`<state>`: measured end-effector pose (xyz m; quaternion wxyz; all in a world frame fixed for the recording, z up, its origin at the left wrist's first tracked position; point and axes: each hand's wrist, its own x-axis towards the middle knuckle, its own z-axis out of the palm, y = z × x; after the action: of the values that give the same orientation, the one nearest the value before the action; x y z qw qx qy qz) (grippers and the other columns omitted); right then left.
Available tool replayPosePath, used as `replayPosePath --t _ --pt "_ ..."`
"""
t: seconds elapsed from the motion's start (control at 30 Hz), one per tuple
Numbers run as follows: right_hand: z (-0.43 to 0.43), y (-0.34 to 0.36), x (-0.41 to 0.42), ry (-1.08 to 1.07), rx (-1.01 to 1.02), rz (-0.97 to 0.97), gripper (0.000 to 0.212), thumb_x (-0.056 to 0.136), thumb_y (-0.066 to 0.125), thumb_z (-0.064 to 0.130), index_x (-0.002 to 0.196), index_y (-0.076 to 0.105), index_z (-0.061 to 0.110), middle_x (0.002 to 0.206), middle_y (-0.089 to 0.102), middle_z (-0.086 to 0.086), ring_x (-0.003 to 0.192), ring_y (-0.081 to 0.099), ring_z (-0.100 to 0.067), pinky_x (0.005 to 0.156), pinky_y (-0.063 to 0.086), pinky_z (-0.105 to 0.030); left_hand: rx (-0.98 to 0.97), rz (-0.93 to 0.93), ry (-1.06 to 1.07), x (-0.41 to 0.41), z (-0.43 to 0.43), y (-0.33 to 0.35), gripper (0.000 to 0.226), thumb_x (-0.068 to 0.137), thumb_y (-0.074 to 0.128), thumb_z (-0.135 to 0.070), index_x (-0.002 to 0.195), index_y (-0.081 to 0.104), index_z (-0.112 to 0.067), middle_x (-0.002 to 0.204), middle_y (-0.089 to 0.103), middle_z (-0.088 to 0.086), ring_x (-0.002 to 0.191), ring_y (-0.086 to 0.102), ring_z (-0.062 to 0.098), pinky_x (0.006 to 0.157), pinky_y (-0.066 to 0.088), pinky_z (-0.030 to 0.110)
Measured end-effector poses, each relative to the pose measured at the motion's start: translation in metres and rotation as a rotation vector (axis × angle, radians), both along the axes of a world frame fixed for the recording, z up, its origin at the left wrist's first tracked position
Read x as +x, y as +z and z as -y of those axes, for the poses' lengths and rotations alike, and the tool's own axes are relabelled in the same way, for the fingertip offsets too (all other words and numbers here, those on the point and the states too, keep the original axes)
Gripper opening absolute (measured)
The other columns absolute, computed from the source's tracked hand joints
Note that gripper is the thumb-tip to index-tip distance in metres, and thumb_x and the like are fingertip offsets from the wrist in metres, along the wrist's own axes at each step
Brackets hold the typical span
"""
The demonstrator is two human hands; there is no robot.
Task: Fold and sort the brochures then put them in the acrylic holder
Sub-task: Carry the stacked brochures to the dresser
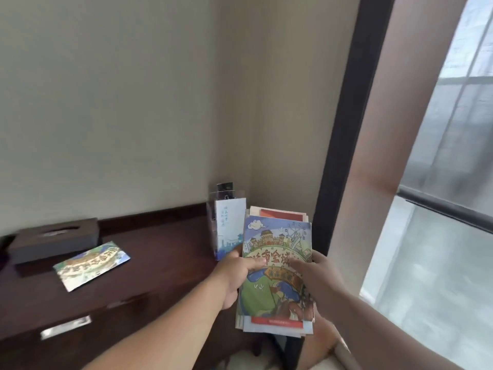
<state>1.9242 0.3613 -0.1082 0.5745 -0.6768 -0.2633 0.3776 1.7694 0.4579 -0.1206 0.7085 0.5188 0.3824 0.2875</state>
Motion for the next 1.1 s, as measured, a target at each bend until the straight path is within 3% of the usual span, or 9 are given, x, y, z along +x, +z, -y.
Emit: replayPosePath --t 0.07,0.2,0.33,0.47,0.57,0.7,0.87,0.97,1.1 --pt "-0.028 0.002 -0.024 0.058 0.005 0.007 0.008 0.092 0.067 0.015 0.1 0.066 0.016 0.085 0.078 -0.005 0.074 0.076 -0.028 0.074 0.061 -0.054 0.0 0.006 0.047 -0.029 -0.022 0.001 0.064 0.079 0.077 -0.01 0.137 0.049 -0.01 0.124 0.067 0.013 0.115 0.062 0.033 0.104 0.043 0.052" --pt "-0.077 0.003 -0.064 0.157 -0.007 0.018 0.007 0.093 0.065 0.014 0.1 0.067 0.016 0.083 0.078 -0.003 0.073 0.076 -0.026 0.071 0.062 -0.047 -0.012 0.025 0.124 -0.079 -0.055 -0.002 0.035 0.086 0.07 -0.004 0.117 0.063 -0.018 0.098 0.077 0.007 0.087 0.074 0.025 0.074 0.057 0.039" --pt "-0.125 0.0 -0.094 0.261 -0.037 0.073 0.007 0.093 0.064 0.015 0.099 0.067 0.018 0.081 0.078 0.0 0.072 0.076 -0.021 0.069 0.063 -0.042 -0.042 0.037 0.241 -0.118 -0.085 -0.007 0.034 0.085 0.071 -0.005 0.115 0.063 -0.018 0.099 0.076 0.01 0.089 0.074 0.03 0.079 0.058 0.046" --pt "-0.173 -0.006 -0.114 0.377 -0.057 0.193 0.006 0.092 0.066 0.019 0.096 0.068 0.023 0.081 0.077 0.005 0.073 0.075 -0.018 0.072 0.063 -0.042 -0.063 0.02 0.359 -0.145 -0.112 -0.016 0.031 0.085 0.072 -0.006 0.111 0.063 -0.02 0.092 0.077 0.005 0.079 0.075 0.023 0.063 0.056 0.034" --pt "-0.208 -0.011 -0.122 0.475 -0.061 0.282 0.006 0.091 0.067 0.02 0.091 0.067 0.025 0.083 0.075 0.006 0.079 0.074 -0.02 0.078 0.061 -0.043 -0.061 -0.007 0.44 -0.157 -0.131 -0.019 0.029 0.084 0.073 -0.007 0.108 0.062 -0.02 0.085 0.077 0.0 0.073 0.075 0.018 0.061 0.054 0.031" --pt "-0.251 -0.02 -0.123 0.549 -0.069 0.345 0.006 0.092 0.067 0.021 0.088 0.065 0.026 0.082 0.073 0.007 0.072 0.071 -0.016 0.067 0.062 -0.035 -0.061 -0.049 0.528 -0.159 -0.157 -0.023 0.028 0.084 0.074 -0.009 0.104 0.06 -0.023 0.071 0.075 -0.009 0.065 0.073 0.01 0.062 0.054 0.028" --pt "-0.296 -0.034 -0.125 0.605 -0.106 0.317 0.007 0.092 0.066 0.019 0.089 0.066 0.026 0.083 0.075 0.007 0.072 0.073 -0.014 0.068 0.063 -0.037 -0.057 -0.101 0.615 -0.159 -0.189 -0.035 0.032 0.081 0.078 -0.012 0.106 0.064 -0.026 0.08 0.075 -0.015 0.075 0.066 0.001 0.067 0.041 0.027" --pt "-0.323 -0.044 -0.132 0.619 -0.139 0.302 0.004 0.092 0.067 0.02 0.091 0.067 0.025 0.084 0.075 0.007 0.073 0.074 -0.014 0.07 0.063 -0.039 -0.051 -0.109 0.647 -0.165 -0.216 -0.049 0.029 0.082 0.077 -0.014 0.087 0.058 -0.034 0.068 0.064 -0.028 0.073 0.053 -0.005 0.063 0.036 0.024" --pt "-0.366 -0.066 -0.145 0.616 -0.197 0.308 0.003 0.092 0.067 0.021 0.091 0.067 0.024 0.084 0.076 0.007 0.072 0.074 -0.012 0.067 0.063 -0.036 -0.066 -0.158 0.643 -0.174 -0.261 -0.074 0.028 0.083 0.077 -0.018 0.086 0.054 -0.034 0.083 0.061 -0.019 0.074 0.054 -0.002 0.06 0.038 0.022"
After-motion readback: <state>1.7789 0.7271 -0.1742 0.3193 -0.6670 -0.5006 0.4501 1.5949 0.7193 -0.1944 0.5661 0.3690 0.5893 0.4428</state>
